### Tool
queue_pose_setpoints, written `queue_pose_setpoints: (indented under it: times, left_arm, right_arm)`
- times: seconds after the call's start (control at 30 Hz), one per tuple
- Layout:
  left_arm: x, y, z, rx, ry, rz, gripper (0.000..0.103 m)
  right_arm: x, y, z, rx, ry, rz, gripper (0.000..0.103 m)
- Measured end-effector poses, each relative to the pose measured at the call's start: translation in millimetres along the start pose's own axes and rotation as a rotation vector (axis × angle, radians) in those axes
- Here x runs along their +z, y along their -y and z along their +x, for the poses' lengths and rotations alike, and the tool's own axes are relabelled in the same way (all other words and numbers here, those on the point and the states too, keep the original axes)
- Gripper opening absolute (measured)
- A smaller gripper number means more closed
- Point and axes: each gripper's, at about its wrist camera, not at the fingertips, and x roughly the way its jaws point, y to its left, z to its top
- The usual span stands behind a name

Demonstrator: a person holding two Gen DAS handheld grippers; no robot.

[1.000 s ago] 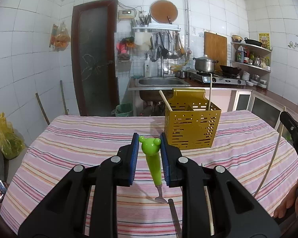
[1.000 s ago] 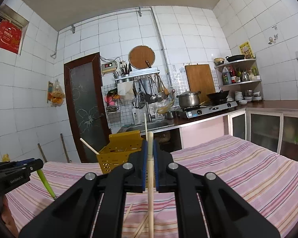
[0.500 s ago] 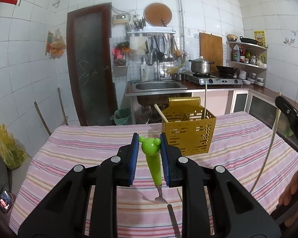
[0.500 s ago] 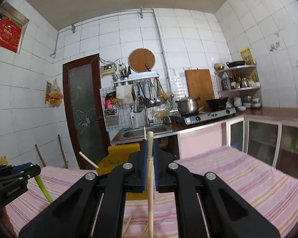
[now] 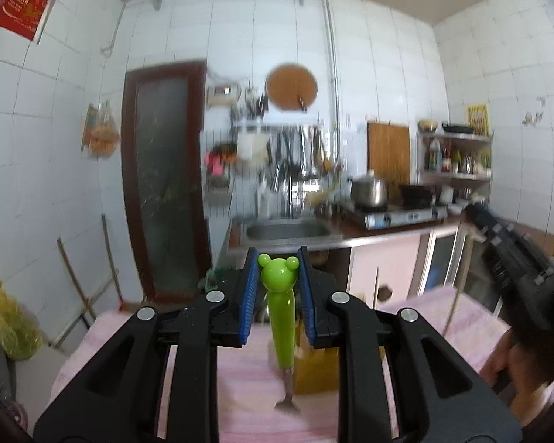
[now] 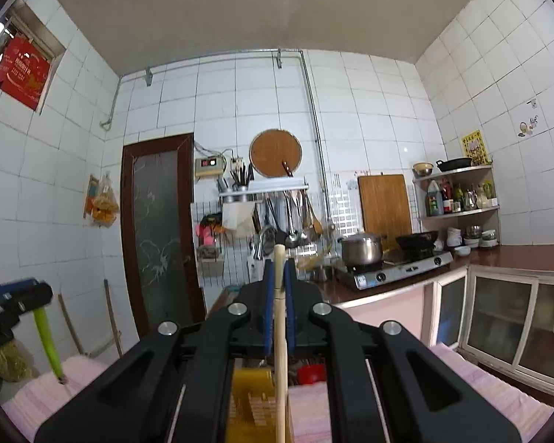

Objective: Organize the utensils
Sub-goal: 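Lower the green utensil into the yellow holder with the left tool while the right tool drops its chopstick in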

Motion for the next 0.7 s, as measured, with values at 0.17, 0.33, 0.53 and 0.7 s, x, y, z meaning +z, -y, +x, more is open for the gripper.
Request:
queue_pose_setpoints:
  times: [0.17,0.33,0.53,0.7]
  left_arm:
    - [25,12,36,-0.032,0.067,-0.016,0.020]
    - [22,17,84,-0.058,0.060,-0.048,0.020]
    - [-4,18,135,-0.088,-0.022,-0.084,0.020]
    - [-43,19,169,-0.085,-0.114,-0.087,0.020]
  right_arm:
    - [4,-4,45,-0.001,0.020,0.014,0.006]
    - [-9,-5,83,0.008,0.010,0.027,0.006]
    - [-45,2,115,0.014,-0.049,0.031,0.006]
    - [-72,11,132,0.008,-0.108,0.035,0.006]
